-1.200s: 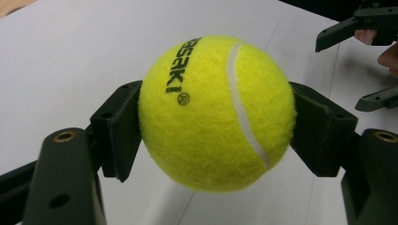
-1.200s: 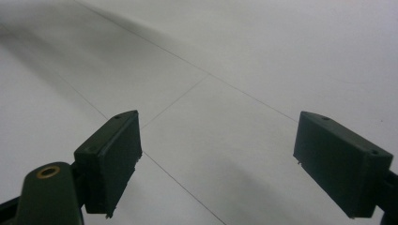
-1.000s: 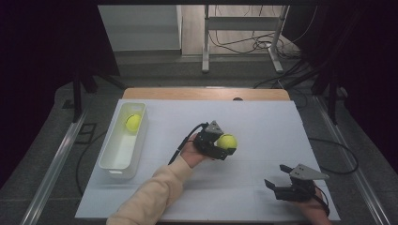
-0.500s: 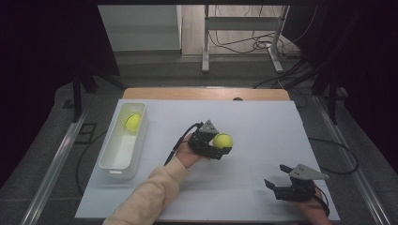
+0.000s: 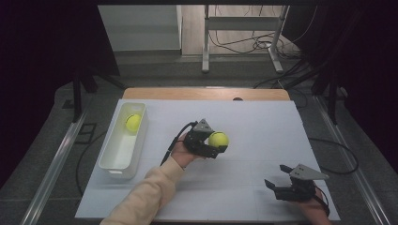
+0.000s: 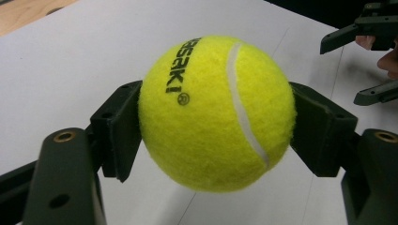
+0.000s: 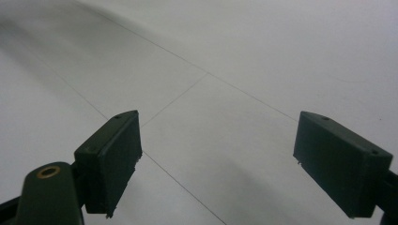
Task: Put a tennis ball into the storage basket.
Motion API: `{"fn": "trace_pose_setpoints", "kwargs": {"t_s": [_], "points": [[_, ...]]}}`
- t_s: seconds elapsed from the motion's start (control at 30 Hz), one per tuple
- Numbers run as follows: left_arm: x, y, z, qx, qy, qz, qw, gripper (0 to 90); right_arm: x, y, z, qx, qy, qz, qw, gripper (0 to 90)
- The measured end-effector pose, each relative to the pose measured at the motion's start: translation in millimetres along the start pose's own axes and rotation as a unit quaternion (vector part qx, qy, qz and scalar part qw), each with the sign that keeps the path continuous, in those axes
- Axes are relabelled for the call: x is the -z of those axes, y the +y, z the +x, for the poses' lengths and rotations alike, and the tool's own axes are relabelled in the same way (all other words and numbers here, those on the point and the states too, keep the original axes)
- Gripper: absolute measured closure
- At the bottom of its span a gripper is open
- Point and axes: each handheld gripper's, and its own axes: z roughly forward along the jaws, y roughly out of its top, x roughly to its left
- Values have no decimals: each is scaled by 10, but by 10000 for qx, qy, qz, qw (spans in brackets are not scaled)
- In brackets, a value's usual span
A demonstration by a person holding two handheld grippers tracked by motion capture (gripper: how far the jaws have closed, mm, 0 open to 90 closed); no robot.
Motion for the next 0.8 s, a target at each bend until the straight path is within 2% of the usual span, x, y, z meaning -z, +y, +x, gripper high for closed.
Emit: {"fn": "trace_pose_setpoints", "kwargs": {"t_s": [0.8], "points": [[226,-13,91,145,160,-153,9996,260,3,1,4,1,-1,-2,10000,159]]}}
